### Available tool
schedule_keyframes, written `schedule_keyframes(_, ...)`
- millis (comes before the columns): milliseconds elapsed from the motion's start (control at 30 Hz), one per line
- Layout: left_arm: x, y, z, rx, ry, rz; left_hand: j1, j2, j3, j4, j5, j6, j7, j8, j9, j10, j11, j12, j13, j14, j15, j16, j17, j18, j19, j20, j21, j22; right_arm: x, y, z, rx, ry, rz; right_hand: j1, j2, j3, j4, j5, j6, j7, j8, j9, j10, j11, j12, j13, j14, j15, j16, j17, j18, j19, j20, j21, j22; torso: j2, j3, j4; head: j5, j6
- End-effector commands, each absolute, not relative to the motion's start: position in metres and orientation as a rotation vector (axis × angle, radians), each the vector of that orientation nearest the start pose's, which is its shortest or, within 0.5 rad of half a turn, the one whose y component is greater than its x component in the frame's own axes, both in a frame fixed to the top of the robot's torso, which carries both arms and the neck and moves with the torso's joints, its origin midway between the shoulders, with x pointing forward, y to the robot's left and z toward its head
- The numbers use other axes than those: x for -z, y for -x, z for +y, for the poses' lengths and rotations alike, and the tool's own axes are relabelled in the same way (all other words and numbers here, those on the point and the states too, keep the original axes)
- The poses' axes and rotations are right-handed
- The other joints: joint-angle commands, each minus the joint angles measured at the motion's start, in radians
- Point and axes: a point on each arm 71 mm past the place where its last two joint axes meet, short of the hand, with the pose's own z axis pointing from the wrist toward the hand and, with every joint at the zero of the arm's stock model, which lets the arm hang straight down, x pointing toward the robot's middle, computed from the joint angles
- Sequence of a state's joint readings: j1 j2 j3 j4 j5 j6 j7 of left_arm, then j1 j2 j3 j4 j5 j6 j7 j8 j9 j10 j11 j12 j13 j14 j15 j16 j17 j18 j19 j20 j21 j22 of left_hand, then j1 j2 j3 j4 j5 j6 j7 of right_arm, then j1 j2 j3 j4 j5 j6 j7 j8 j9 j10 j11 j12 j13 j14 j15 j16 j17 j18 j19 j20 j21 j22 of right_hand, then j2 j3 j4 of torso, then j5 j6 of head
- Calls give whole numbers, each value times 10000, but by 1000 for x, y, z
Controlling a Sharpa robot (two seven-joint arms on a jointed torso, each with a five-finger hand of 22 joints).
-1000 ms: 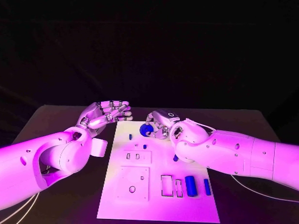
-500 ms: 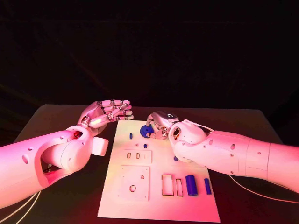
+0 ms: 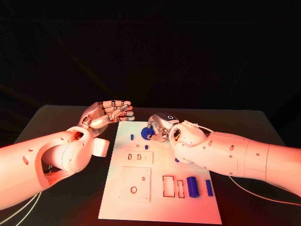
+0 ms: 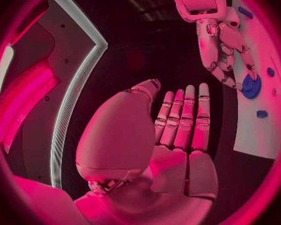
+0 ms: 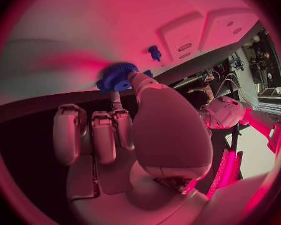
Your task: Assemble the parts on the task board
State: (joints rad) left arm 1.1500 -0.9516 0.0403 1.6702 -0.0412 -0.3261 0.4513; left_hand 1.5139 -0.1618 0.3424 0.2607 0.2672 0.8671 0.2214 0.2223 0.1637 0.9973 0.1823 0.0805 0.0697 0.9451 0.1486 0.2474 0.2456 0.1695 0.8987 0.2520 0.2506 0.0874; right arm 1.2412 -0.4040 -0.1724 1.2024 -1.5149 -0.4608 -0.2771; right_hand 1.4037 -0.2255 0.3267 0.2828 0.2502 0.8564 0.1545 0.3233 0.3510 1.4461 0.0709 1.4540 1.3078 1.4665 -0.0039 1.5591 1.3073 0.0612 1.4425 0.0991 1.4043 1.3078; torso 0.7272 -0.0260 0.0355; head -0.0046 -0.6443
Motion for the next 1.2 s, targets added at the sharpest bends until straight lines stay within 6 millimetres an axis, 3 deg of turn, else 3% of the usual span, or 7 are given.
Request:
schedule_keyframes(33, 154, -463, 219, 16513, 10504, 13300, 22, -50, 57, 25, -64, -73, 147, -27, 11, 51, 52, -35, -8, -97, 1, -57, 12, 136, 17, 30, -44, -10, 213, -520, -69, -5750, 2111, 15990, -287, -62, -85, 30, -42, -475, 153, -401, -180, -97, 133, -86, 930, 943, 140, 0, 2176, -79, -27, 123, -72, 618, 1, 2, -10, 13, 2)
schedule_keyframes(433, 154, -463, 219, 16497, 10519, 13294, 11, -60, 83, 18, -69, -78, 150, -27, 19, 60, 53, -54, -7, -100, 2, -72, 36, 136, 16, 32, -48, -19, 216, -521, -72, -5836, 1926, 16322, -1524, 399, -974, 94, -23, -351, 205, -724, -255, -88, 209, -70, 960, 953, 227, 17, 2228, -78, -5, 244, -75, 681, 7, 5, -12, 23, 7)
schedule_keyframes(833, 154, -464, 219, 16479, 10536, 13298, 1, -57, 85, 25, -70, -78, 153, -27, 20, 61, 55, -56, -8, -100, 3, -73, 40, 135, 16, 33, -49, -20, 219, -520, -76, -5893, 1927, 16655, -1717, 601, -981, 77, -20, -63, 129, -672, -217, 14, 148, 22, 1082, 961, 184, 27, 2265, -89, 32, 215, -38, 743, -1, 8, -14, 24, -9)
schedule_keyframes(1200, 154, -464, 219, 16456, 10548, 13296, -10, -54, 89, 31, -70, -80, 156, -28, 21, 61, 57, -61, -8, -101, 4, -76, 44, 135, 16, 34, -50, -21, 221, -521, -85, -5718, 1819, 16759, -1752, 635, -969, 81, -22, -17, 117, -664, -211, 32, 136, 37, 1103, 964, 173, 29, 2276, -94, 46, 207, -22, 765, 11, 14, -29, 30, -1)
